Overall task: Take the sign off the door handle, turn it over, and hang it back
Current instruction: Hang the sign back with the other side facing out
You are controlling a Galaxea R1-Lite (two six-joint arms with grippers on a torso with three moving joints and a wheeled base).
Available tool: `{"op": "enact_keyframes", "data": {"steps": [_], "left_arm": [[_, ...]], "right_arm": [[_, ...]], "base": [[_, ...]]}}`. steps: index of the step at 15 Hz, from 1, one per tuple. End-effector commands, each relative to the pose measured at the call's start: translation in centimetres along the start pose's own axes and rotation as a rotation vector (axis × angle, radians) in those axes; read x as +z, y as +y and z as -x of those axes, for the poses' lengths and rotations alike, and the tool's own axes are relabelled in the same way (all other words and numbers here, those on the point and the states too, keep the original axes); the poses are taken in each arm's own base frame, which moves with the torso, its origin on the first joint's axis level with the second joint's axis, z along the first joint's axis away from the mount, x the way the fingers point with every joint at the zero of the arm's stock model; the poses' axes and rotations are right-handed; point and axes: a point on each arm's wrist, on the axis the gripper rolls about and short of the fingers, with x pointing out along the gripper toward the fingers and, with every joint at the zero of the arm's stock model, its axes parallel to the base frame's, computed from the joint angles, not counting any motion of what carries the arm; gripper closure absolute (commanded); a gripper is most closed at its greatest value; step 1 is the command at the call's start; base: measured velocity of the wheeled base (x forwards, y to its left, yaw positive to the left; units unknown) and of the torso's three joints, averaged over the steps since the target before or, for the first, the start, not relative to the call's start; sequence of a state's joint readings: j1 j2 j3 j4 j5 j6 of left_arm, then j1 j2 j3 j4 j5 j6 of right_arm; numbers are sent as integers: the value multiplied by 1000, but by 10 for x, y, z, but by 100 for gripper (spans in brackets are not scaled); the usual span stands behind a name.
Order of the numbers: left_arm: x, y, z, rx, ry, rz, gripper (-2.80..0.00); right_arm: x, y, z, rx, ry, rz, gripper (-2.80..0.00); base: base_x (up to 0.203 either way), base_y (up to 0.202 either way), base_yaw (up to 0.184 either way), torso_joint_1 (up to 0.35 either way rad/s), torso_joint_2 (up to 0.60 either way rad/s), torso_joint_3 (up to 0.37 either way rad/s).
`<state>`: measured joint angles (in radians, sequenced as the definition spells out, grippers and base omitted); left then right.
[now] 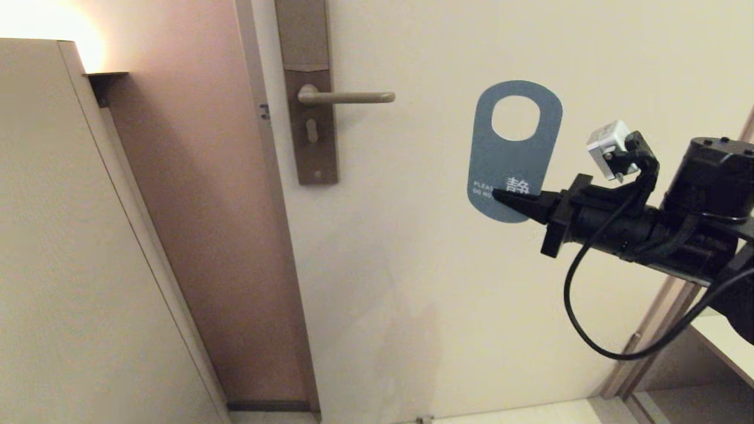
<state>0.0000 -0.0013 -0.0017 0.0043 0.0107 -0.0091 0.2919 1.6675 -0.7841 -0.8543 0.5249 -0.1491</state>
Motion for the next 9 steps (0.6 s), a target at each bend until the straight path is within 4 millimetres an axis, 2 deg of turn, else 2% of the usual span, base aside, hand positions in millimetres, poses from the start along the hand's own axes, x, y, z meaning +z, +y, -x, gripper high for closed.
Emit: {"op": "enact_keyframes", "data": {"steps": [1, 6, 9], "left_arm": [[0, 0, 0, 1, 2, 0, 0], [0, 0, 0, 0, 2, 0, 0], [0, 0, 0, 1, 2, 0, 0]], "right_arm": [[-5, -8, -24, 17, -2, 1, 0], [-2, -18, -65, 39, -47, 26, 0], [1, -24, -87, -7, -72, 44, 0]], "base": [[0, 0, 0, 0, 0, 0], [0, 0, 0, 0, 0, 0], [0, 0, 0, 0, 0, 0]]}}
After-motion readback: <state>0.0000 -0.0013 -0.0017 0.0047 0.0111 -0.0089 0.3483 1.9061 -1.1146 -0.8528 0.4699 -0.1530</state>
